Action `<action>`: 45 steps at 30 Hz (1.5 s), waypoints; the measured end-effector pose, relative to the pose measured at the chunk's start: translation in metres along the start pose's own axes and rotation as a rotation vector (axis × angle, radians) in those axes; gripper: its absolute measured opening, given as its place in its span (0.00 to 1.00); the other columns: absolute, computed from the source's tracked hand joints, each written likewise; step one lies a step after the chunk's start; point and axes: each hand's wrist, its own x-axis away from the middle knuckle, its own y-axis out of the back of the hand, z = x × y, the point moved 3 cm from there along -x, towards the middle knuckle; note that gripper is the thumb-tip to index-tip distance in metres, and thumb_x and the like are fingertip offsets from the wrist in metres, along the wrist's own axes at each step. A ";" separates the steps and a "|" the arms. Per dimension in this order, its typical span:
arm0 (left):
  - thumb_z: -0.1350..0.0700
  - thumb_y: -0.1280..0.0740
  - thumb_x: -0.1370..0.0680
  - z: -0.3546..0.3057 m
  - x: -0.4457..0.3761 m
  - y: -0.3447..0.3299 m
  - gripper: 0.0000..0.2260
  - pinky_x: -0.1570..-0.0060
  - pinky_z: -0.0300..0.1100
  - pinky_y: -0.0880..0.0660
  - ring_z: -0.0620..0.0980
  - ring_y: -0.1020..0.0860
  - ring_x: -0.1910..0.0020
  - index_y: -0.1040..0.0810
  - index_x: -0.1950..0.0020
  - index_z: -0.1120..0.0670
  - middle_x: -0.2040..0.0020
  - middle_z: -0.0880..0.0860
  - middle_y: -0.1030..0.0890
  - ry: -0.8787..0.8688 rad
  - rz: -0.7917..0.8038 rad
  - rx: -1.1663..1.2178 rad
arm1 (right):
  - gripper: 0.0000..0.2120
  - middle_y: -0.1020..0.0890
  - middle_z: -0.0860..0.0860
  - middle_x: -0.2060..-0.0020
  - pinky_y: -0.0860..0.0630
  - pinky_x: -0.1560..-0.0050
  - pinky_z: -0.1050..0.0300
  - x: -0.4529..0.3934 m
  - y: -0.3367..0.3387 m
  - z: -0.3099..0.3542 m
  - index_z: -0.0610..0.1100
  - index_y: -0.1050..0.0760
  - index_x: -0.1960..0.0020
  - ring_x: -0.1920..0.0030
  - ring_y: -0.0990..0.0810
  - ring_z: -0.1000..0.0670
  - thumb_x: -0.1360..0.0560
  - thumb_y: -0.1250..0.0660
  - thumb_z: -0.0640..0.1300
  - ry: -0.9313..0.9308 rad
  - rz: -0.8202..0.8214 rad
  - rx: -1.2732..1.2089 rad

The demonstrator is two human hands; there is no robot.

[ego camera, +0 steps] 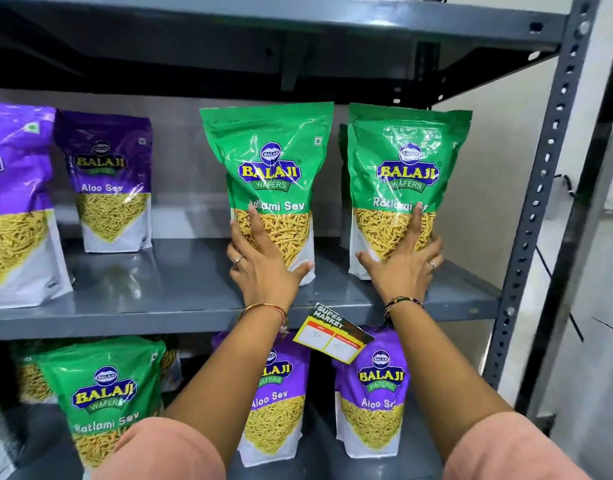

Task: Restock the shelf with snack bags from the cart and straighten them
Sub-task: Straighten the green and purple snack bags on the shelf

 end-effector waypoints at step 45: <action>0.45 0.27 0.32 0.385 -0.122 0.290 0.47 0.28 0.58 0.45 0.65 0.45 0.27 0.52 0.24 0.58 0.26 0.67 0.45 0.232 -0.436 -0.017 | 0.49 0.42 0.42 0.26 0.40 0.29 0.47 0.312 -0.140 0.389 0.47 0.49 0.24 0.29 0.41 0.41 0.36 0.26 0.58 0.309 0.332 -0.488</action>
